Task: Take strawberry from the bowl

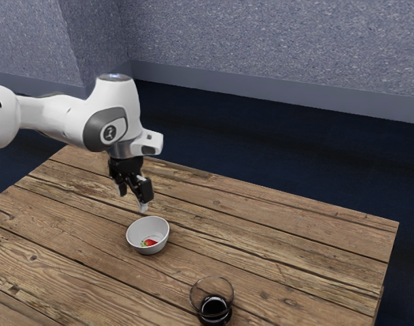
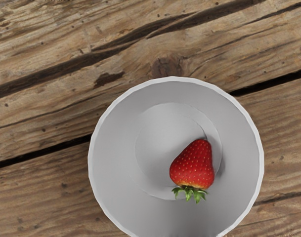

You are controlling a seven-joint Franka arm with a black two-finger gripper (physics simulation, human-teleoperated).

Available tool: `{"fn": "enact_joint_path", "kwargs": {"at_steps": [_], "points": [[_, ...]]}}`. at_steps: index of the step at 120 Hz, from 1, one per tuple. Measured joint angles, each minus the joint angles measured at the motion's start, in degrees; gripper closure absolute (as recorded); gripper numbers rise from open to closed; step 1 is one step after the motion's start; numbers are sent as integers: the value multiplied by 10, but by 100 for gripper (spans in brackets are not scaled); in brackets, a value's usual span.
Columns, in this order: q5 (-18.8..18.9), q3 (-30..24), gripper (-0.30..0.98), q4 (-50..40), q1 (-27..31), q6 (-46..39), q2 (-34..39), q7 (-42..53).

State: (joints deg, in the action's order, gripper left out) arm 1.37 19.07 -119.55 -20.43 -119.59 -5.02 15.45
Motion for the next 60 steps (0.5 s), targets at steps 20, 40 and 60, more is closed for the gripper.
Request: {"fn": "enact_joint_path", "kwargs": {"at_steps": [20,40,60], "points": [[-6,0,4,-69,-18,-34,43,56],[-7,0,12,-86,-28,-63,43,92],[-9,0,24,-88,-37,-77,31,111]]}}
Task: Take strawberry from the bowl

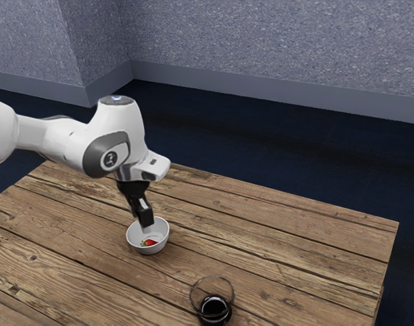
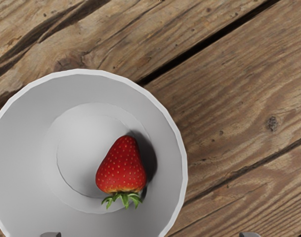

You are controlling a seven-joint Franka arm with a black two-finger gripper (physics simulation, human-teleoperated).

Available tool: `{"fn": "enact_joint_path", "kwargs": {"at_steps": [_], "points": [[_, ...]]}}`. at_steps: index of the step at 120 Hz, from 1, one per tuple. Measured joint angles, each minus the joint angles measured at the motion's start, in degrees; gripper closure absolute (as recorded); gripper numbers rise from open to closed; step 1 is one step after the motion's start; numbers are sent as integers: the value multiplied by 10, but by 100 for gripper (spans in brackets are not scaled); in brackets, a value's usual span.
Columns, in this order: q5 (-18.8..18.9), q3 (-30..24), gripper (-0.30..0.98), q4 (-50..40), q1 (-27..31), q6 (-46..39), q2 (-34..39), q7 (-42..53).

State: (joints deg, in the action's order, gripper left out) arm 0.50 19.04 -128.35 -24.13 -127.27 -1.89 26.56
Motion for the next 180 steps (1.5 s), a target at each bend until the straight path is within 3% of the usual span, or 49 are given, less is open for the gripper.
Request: {"fn": "enact_joint_path", "kwargs": {"at_steps": [53,119,180], "points": [[-4,0,33,-11,7,-22,-22,-4],[-4,0,34,-7,5,-32,-44,-28],[3,0,33,38,20,-36,-107,-36]]}}
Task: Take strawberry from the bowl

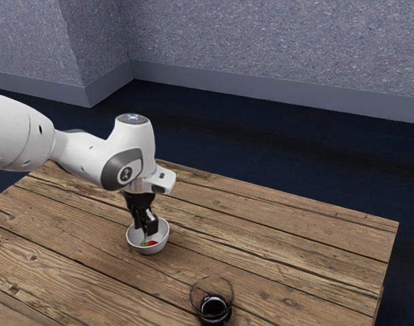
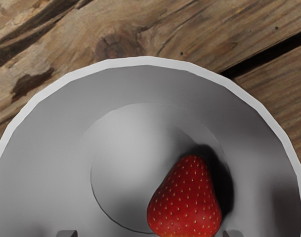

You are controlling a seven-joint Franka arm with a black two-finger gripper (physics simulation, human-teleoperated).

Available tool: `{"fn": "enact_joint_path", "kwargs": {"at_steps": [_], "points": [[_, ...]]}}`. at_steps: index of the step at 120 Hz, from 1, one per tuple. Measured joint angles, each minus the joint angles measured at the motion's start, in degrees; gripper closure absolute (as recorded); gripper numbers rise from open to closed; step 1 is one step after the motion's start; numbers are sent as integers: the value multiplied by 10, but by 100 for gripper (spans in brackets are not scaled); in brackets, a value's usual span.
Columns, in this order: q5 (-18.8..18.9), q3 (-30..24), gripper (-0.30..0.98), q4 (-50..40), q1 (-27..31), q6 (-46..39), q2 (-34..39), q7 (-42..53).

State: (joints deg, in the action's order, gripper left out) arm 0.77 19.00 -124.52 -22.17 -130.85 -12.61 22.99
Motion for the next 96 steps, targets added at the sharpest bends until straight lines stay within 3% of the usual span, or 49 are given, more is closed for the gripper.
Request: {"fn": "enact_joint_path", "kwargs": {"at_steps": [96], "points": [[-4,-4,33,15,-1,-14,-43,-3]]}}
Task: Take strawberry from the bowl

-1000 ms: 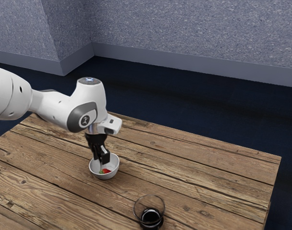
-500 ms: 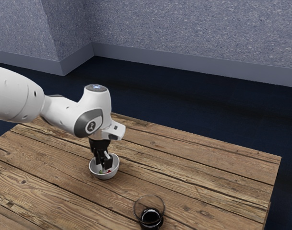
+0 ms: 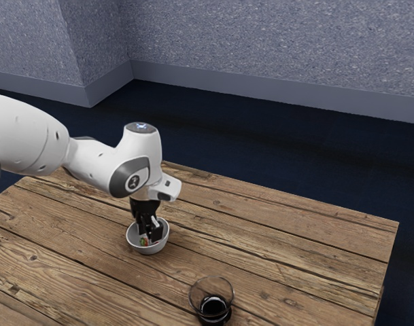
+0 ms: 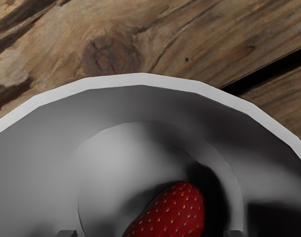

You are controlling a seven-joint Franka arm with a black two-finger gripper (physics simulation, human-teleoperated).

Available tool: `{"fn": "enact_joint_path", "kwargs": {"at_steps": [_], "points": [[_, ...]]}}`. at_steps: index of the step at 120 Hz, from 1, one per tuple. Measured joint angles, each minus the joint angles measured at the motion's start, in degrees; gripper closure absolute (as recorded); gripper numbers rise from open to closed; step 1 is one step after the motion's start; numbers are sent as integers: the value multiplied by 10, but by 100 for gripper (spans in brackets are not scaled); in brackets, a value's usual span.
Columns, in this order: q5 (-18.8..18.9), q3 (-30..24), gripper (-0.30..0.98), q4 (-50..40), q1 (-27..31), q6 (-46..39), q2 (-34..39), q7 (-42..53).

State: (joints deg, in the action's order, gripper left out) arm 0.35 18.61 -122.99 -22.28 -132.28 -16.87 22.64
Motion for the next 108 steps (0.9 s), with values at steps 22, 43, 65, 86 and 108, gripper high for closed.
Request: {"fn": "enact_joint_path", "kwargs": {"at_steps": [22,43,65,86,108], "points": [[0,-1,38,0,-1,-6,-3,0],[0,-2,46,0,-1,-11,-7,0],[0,-2,51,5,-1,-15,-17,0],[4,-2,62,6,-1,-18,-16,-4],[12,-1,69,6,-4,-21,-2,-15]]}}
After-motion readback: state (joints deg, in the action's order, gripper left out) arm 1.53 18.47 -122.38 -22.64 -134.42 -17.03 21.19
